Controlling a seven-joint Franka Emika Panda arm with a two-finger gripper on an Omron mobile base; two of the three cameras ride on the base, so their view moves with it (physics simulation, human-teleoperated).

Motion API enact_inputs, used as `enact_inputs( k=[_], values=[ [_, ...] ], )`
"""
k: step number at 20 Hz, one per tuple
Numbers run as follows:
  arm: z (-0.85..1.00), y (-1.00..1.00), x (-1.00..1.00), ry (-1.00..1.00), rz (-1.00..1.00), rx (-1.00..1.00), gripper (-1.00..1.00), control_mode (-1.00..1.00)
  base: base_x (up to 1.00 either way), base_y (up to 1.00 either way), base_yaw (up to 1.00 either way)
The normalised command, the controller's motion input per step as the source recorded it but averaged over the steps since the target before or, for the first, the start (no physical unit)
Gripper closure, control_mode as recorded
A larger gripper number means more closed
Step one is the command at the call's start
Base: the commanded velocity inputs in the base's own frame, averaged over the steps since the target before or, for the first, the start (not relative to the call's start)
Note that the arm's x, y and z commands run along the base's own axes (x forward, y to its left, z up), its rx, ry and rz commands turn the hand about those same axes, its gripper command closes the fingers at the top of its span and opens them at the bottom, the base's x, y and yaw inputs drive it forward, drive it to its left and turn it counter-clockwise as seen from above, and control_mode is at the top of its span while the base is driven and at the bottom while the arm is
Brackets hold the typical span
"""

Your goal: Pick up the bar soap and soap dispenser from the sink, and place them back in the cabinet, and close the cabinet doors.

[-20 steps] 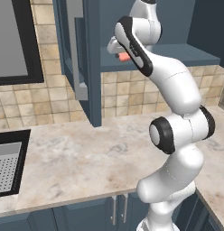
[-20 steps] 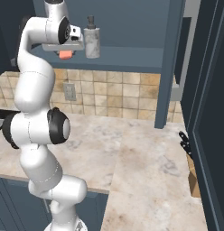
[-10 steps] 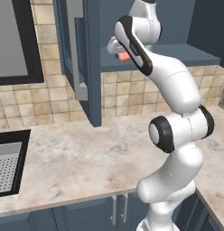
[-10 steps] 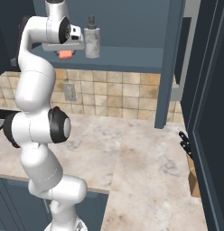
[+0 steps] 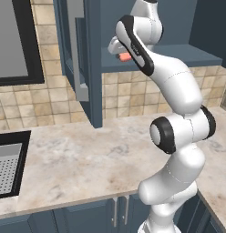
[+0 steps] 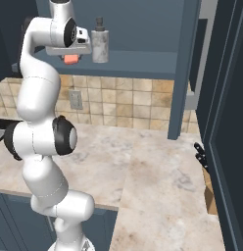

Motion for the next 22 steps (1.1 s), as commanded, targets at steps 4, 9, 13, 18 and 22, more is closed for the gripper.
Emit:
enact_inputs(
  k=[4,9,13,18,22],
  values=[
    [0.0,0.0,0.0,0.0,0.0,0.0,-1.0,-1.0,0.0,0.0,0.0],
    [0.0,0.0,-0.07,0.0,0.0,0.0,-1.0,-1.0,0.0,0.0,0.0],
    [0.0,0.0,-0.41,-0.01,0.0,0.0,-1.0,-1.0,0.0,0.0,0.0],
    [0.0,0.0,-0.57,-0.03,0.0,0.0,-1.0,-1.0,0.0,0.0,0.0],
    [0.0,-0.07,-0.57,-0.05,0.0,0.0,-1.0,-1.0,0.0,0.0,0.0]
  ],
)
